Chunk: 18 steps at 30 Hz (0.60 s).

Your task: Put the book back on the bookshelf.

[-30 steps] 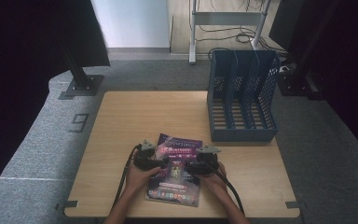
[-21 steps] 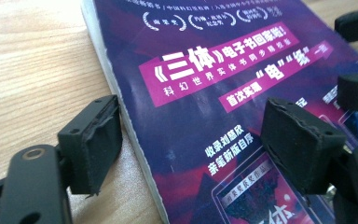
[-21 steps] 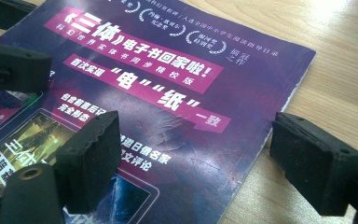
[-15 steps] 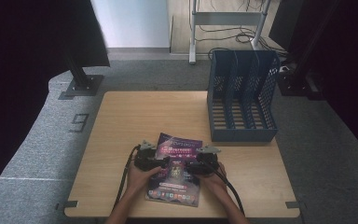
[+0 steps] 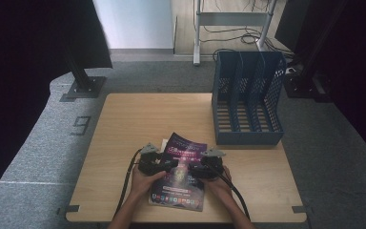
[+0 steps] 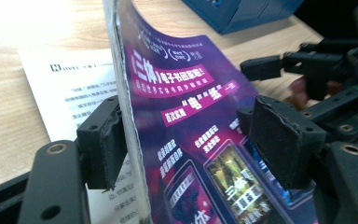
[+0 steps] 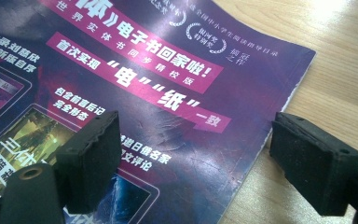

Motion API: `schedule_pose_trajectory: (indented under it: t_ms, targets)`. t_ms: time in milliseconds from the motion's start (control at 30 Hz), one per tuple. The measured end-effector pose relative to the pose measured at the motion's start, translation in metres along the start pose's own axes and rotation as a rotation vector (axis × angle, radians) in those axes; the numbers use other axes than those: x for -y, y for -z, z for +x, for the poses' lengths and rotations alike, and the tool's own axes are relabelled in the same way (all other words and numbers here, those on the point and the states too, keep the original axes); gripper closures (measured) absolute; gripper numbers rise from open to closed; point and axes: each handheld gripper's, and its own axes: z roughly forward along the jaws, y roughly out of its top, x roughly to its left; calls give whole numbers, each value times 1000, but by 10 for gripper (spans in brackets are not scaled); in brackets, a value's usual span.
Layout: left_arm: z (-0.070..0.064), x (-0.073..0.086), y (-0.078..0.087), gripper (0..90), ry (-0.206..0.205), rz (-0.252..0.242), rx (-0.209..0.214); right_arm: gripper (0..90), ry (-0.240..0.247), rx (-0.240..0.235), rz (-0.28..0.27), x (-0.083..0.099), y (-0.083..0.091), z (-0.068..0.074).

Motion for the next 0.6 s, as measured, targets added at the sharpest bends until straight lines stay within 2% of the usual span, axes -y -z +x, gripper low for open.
schedule_pose_trajectory:
  t_ms: [133, 300, 500, 600]
  targets:
    - [4, -3, -1, 342, -3, 18, -3, 163, -1, -1, 0, 0, 0, 0]
    - [10, -10, -8, 353, -35, 62, -41, 163, -1, -2, 1, 0, 0, 0]
    - [14, -14, -20, 364, -25, 77, -65, 163, -1, -2, 0, 0, 0, 0]
    - [13, -14, -22, 398, -39, 68, -78, 163, 0, -1, 0, 0, 0, 0]
